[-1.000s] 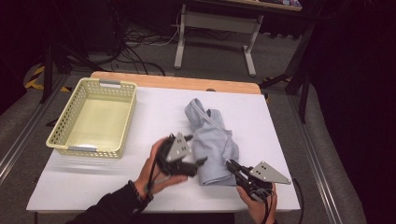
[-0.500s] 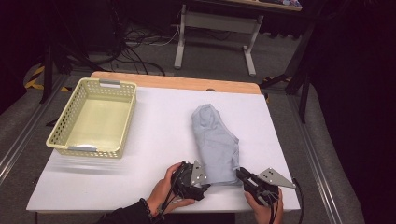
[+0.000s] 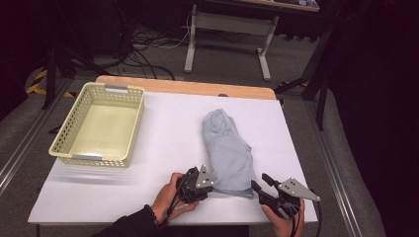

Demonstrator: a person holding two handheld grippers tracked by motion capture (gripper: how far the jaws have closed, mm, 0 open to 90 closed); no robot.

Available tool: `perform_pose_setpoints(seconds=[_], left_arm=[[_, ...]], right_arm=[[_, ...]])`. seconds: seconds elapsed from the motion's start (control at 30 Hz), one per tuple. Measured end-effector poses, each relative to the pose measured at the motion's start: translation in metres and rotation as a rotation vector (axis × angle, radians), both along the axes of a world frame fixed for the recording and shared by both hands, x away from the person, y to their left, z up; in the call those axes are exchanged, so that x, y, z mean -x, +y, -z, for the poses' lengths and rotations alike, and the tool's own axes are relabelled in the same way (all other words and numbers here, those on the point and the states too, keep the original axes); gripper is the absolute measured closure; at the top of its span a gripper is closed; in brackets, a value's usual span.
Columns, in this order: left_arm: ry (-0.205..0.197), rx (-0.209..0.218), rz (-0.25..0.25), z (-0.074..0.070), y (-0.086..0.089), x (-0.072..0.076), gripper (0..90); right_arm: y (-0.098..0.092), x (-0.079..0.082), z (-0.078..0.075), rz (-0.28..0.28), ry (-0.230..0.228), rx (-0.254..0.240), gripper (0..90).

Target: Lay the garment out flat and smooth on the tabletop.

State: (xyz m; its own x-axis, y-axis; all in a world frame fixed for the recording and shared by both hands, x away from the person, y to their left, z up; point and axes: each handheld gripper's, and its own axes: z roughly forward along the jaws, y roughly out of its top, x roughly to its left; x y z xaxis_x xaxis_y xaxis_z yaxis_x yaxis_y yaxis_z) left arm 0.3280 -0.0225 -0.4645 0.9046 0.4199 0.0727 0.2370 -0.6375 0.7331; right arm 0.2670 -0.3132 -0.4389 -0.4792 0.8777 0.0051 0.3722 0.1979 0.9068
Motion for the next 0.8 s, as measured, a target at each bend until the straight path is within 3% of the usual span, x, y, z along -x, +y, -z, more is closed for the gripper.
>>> perform_pose_setpoints(seconds=[0.23,0.33,0.5,0.57,0.67,0.7,0.73,0.8], left_arm=[[-0.016,-0.025,0.001,-0.004,0.021,-0.004,80.1],[-0.028,-0.043,-0.003,-0.007,0.036,-0.002,80.3],[-0.023,-0.067,-0.027,-0.005,0.054,0.0,80.8],[-0.022,-0.067,-0.034,-0.003,0.059,0.003,81.2],[-0.023,-0.058,-0.04,-0.002,0.064,0.006,82.0],[-0.02,-0.054,-0.039,-0.002,0.069,0.008,82.2],[-0.018,-0.053,-0.044,-0.003,0.071,0.009,82.5],[-0.021,-0.046,-0.038,-0.003,0.073,0.011,83.3]], right_arm=[[0.01,-0.017,0.0,-0.007,0.033,0.018,49.5],[0.014,-0.038,-0.005,-0.006,0.018,0.028,48.0],[0.024,-0.075,-0.009,-0.021,0.041,0.041,45.4],[0.029,-0.087,-0.005,-0.051,0.076,0.028,45.4],[0.038,-0.096,0.0,-0.059,0.108,0.056,45.1],[0.048,-0.103,0.007,-0.068,0.148,0.09,44.8],[0.05,-0.105,0.008,-0.058,0.157,0.104,44.4],[0.052,-0.106,0.011,-0.049,0.18,0.109,44.4]])
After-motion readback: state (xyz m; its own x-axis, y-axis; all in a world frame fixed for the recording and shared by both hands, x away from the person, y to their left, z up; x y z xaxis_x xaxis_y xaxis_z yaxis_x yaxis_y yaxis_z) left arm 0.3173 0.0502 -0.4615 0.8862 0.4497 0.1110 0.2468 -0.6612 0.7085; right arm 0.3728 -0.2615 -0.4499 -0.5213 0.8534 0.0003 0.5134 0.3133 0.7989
